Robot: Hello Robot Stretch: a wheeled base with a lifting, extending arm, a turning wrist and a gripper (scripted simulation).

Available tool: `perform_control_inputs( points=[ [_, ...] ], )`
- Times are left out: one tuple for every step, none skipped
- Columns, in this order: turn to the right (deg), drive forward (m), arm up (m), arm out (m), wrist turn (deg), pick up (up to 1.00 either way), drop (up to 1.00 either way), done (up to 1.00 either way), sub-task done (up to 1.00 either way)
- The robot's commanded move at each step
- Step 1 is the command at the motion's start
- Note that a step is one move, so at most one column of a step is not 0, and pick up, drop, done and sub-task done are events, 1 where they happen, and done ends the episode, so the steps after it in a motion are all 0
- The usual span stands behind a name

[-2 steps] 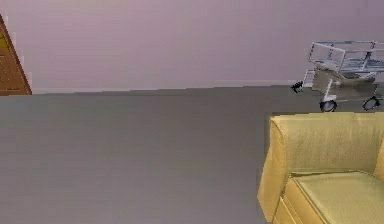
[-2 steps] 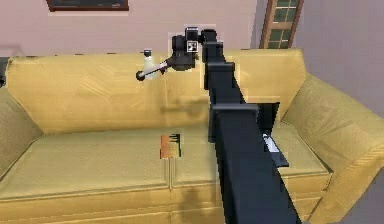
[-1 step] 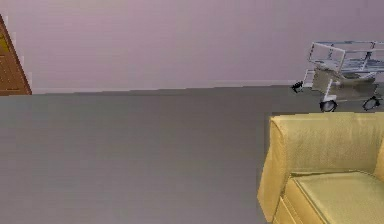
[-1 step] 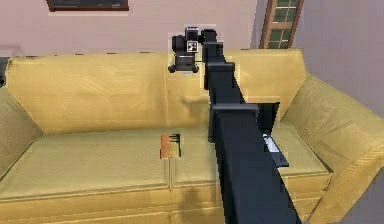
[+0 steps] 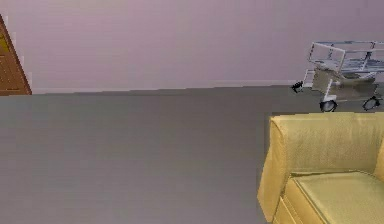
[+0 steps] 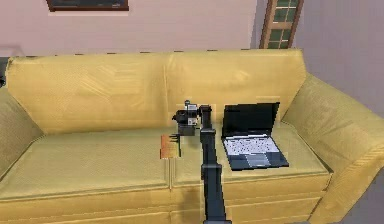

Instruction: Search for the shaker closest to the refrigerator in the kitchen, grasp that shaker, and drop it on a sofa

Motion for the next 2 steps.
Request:
perform_control_inputs(
  points=[
    [0.0,0.0,-0.32,0.0,0.0,0.0,0.0,0.0,0.0],
    [0.0,0.0,0.0,0.0,0.0,0.0,1.0,0.0,0.0]
  ],
)
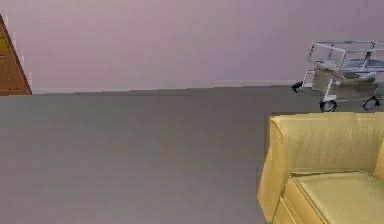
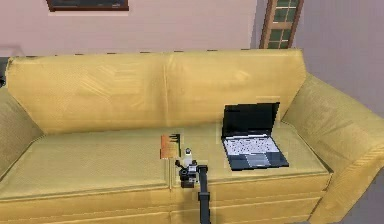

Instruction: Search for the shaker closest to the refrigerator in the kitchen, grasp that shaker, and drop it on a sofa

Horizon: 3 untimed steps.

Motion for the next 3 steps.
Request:
perform_control_inputs(
  points=[
    [0.0,0.0,0.1,0.0,0.0,0.0,0.0,0.0,0.0],
    [0.0,0.0,0.0,-0.08,0.0,0.0,0.0,0.0,0.0],
    [0.0,0.0,0.0,0.0,0.0,0.0,0.0,1.0,0.0]
  ],
)
